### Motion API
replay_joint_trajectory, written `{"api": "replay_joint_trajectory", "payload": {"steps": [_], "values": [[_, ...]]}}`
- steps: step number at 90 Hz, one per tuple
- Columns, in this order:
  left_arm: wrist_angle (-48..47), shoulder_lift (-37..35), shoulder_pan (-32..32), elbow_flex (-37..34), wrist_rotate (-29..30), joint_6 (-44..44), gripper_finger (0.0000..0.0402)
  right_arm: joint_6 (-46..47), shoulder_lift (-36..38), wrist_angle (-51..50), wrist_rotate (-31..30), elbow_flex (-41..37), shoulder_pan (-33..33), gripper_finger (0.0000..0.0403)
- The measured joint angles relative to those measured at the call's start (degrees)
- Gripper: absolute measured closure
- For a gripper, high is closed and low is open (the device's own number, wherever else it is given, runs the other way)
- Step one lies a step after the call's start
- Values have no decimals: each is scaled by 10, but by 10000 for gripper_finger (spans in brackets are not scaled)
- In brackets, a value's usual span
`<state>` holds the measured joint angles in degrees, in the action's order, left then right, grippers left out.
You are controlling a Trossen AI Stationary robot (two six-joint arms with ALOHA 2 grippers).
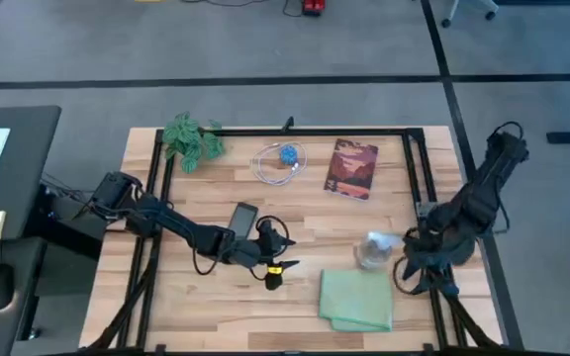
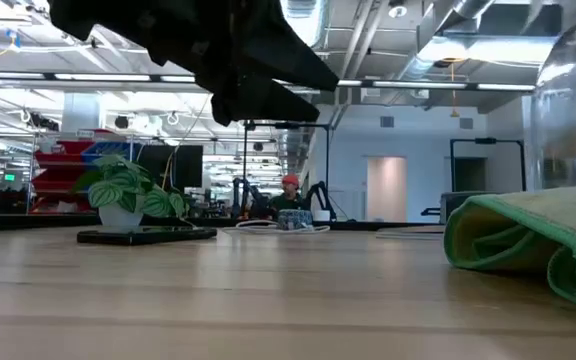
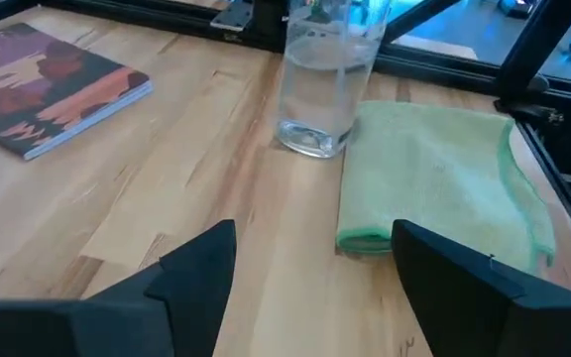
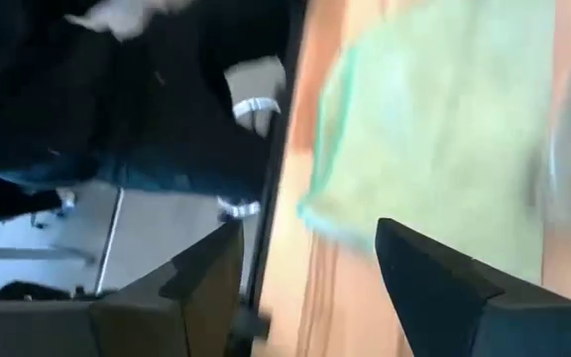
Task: Apply microfiber cloth
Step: Move the spray bottle to the bottom center
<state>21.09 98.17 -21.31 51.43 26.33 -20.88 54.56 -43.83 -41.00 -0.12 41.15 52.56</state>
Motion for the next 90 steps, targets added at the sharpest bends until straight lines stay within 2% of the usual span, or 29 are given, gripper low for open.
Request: {"api": "replay_joint_trajectory", "payload": {"steps": [6, 18, 37, 52, 62, 70, 78, 90], "values": [[-4, 0, 0, 0, 0, 1, 153, 28, -15, -65, -5, 12, 9, 182], [-10, 0, 0, 0, 1, 2, 153, 137, -24, -193, -73, 29, 32, 191], [-22, 0, 0, 0, 1, 2, 153, 218, -22, -257, -239, 77, 85, 222], [-25, 0, 0, 0, 0, 1, 153, 234, -19, -268, -277, 89, 102, 261], [-25, 0, 0, 0, 0, 1, 153, 166, -19, -253, -297, 89, 77, 271], [-23, 0, 0, 0, 0, 1, 153, 94, -19, -213, -299, 90, 64, 260], [-23, 0, 0, 0, 0, 0, 153, 20, -20, -186, -302, 99, 56, 226], [-23, 0, 1, 0, 0, 0, 153, -45, -35, -185, -349, 104, 36, 153]]}}
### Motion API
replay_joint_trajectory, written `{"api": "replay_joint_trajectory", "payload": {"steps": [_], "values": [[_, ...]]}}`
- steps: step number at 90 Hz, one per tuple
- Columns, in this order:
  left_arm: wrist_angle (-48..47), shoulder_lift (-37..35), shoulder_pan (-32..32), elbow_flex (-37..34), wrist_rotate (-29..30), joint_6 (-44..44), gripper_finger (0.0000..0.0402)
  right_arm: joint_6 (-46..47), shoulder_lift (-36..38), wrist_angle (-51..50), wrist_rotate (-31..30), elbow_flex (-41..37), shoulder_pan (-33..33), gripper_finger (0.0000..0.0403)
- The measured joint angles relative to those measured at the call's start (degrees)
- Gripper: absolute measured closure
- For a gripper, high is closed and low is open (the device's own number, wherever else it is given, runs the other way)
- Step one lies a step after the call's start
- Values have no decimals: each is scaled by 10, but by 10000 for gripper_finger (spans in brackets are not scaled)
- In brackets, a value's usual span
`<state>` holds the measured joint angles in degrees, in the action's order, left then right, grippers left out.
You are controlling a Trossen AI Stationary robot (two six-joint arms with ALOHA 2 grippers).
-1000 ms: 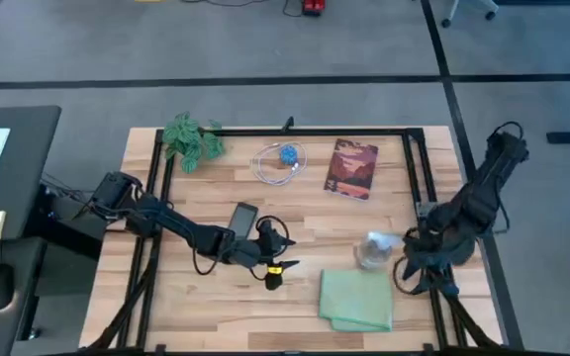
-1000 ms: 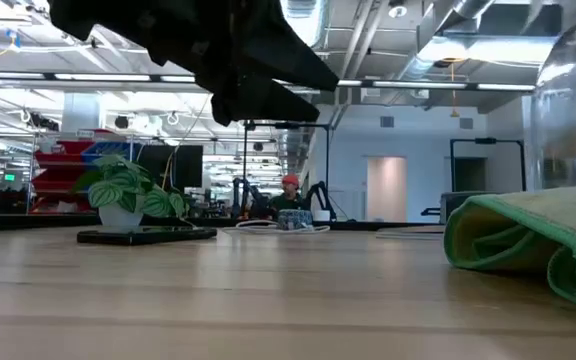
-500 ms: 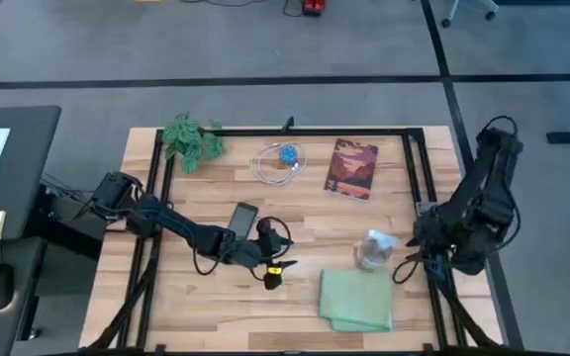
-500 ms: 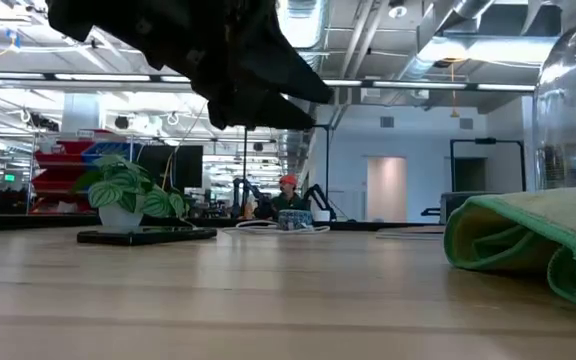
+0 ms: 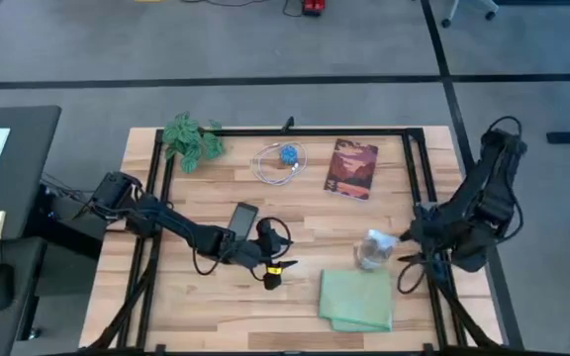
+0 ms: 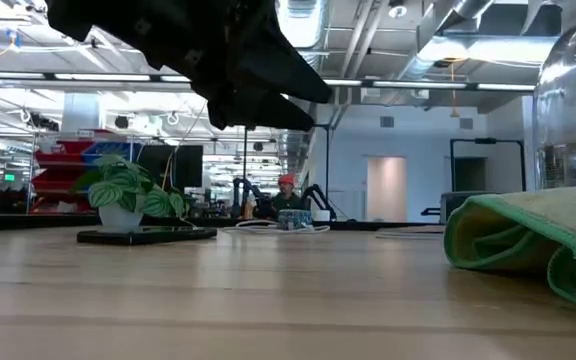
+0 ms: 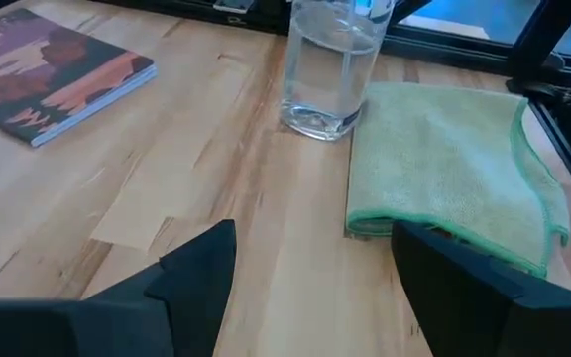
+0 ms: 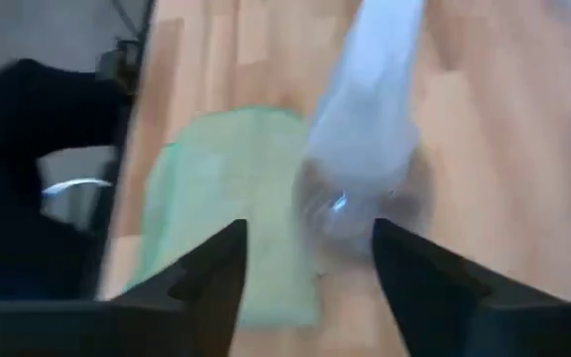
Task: Apply microfiber cloth
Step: Move the spray bottle to the bottom center
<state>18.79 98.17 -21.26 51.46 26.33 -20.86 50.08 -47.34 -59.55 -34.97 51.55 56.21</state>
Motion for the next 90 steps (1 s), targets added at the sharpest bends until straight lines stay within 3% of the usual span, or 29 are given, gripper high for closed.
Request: {"api": "replay_joint_trajectory", "payload": {"steps": [14, 34, 47, 59, 63, 74, 90], "values": [[0, 0, 0, 0, 0, 0, 153, -13, -30, 18, -47, 1, -30, 114], [-1, 0, 0, 0, 0, 0, 153, -35, -72, 68, -46, 1, -56, 127], [-1, 0, -3, 0, 0, 0, 153, -30, -89, 64, -46, 14, -63, 186], [-1, -1, -11, 0, 12, 2, 153, -27, -94, 58, -44, 44, -63, 294], [-12, -5, -16, 0, 29, 3, 153, -28, -100, 52, -43, 53, -63, 321], [-75, -35, -41, 3, 107, 3, 153, -58, -125, 56, -37, 97, -76, 318], [-170, -97, -91, 6, 246, -8, 153, -160, -205, 77, -39, 189, -144, 318]]}}
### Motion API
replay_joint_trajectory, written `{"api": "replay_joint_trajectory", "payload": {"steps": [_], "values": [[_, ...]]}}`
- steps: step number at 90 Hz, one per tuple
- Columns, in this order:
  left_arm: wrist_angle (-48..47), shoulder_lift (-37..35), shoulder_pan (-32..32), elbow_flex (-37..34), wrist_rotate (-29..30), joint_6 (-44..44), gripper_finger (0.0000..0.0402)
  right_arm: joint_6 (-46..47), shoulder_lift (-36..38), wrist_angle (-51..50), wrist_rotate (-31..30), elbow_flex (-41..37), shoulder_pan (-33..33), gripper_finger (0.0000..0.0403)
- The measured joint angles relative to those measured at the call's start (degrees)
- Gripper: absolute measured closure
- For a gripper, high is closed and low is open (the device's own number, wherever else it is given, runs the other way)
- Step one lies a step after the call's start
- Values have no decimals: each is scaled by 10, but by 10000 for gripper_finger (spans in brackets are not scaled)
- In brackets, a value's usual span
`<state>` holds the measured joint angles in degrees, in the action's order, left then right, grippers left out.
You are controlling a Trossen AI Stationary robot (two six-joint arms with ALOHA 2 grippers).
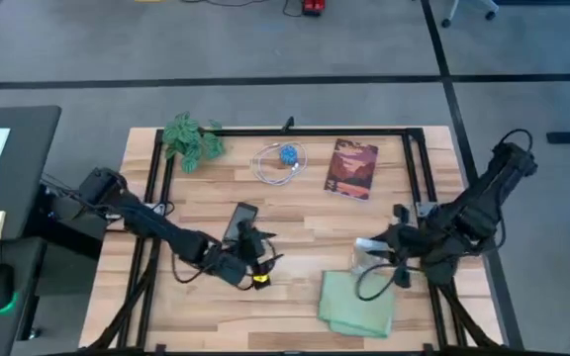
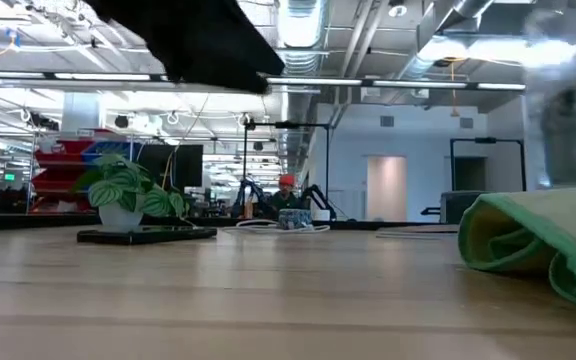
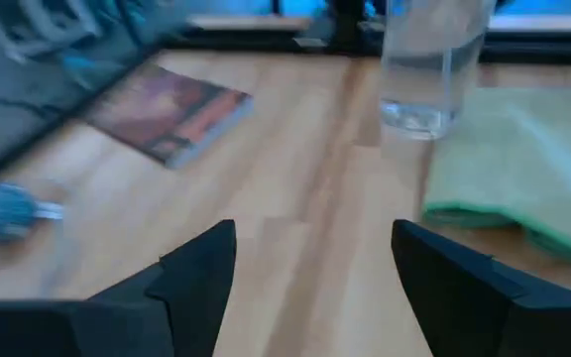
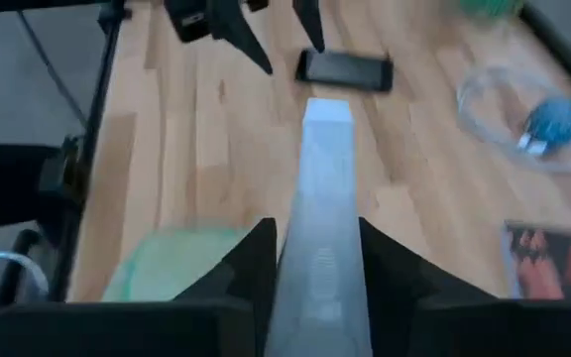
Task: Apply microfiber cloth
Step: Move the spray bottle to the bottom center
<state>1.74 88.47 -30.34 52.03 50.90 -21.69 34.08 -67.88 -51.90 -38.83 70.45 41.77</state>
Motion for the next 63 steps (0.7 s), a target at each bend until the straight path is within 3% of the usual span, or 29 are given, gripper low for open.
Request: {"api": "replay_joint_trajectory", "payload": {"steps": [14, 29, 55, 63], "values": [[-71, -43, -39, 0, 65, -24, 153, -91, -86, 66, 1, 82, -61, 318], [-134, -74, -85, 0, 87, -56, 153, -126, -190, 168, 58, 144, -94, 318], [-224, -103, -159, 0, 95, -64, 153, 57, -321, 286, 73, 162, -117, 318], [-238, -103, -166, 0, 97, -58, 153, 115, -346, 295, 34, 181, -118, 318]]}}
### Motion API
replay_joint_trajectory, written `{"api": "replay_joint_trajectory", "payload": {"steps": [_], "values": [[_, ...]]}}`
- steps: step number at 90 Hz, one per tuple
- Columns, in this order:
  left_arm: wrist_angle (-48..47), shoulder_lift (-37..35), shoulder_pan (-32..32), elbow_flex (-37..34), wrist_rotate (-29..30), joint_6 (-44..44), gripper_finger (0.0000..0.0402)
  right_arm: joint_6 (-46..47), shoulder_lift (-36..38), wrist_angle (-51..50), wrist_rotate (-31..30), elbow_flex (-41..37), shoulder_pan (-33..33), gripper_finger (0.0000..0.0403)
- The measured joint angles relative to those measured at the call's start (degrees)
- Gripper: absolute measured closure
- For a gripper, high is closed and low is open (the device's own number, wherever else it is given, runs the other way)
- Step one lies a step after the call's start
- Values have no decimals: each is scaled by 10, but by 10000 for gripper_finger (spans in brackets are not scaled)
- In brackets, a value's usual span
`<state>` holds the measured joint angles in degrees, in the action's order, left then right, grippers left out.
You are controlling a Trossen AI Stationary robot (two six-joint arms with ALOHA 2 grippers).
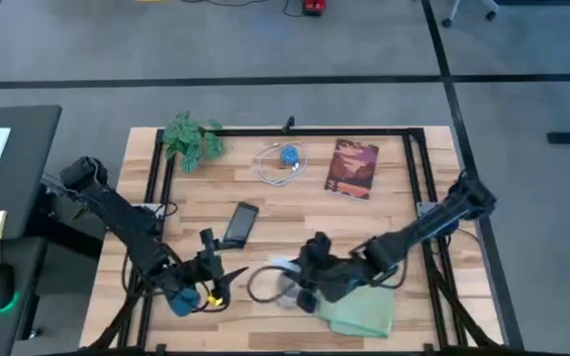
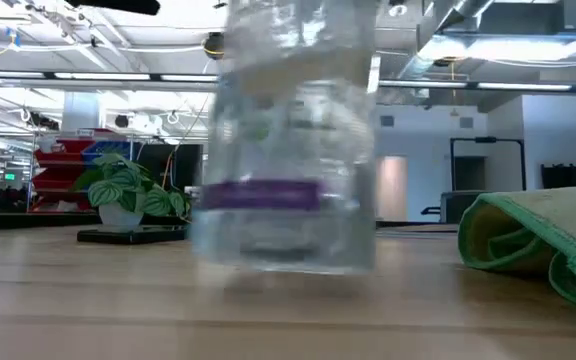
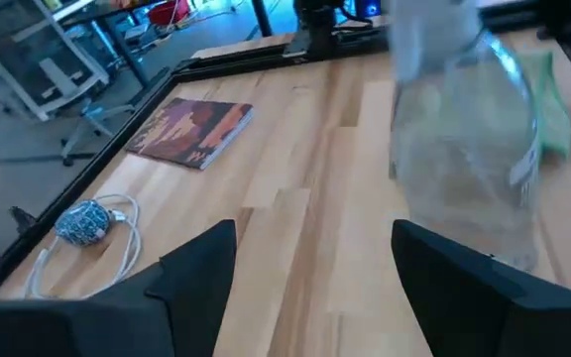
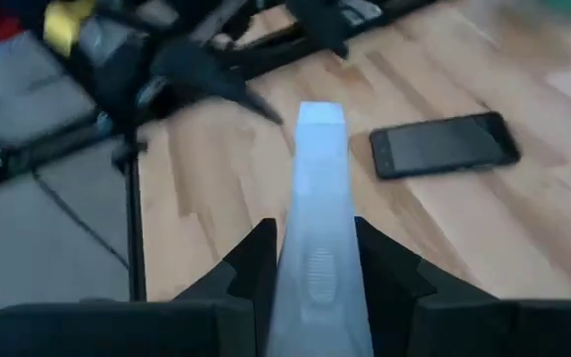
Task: Apply microfiber cloth
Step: Move the spray bottle to the bottom center
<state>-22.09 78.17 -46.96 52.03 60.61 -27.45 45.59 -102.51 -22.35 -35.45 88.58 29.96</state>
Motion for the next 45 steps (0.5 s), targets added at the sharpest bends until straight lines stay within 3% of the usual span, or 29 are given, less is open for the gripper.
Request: {"api": "replay_joint_trajectory", "payload": {"steps": [21, 40, 45], "values": [[-15, 0, -8, 0, 2, 3, 153, 55, -88, -39, -67, 98, 3, 318], [-16, 0, -34, 0, 2, 4, 153, -29, -138, -36, -71, 164, 8, 317], [-16, 0, -44, 0, 1, 4, 153, -66, -142, -23, -70, 168, 11, 290]]}}
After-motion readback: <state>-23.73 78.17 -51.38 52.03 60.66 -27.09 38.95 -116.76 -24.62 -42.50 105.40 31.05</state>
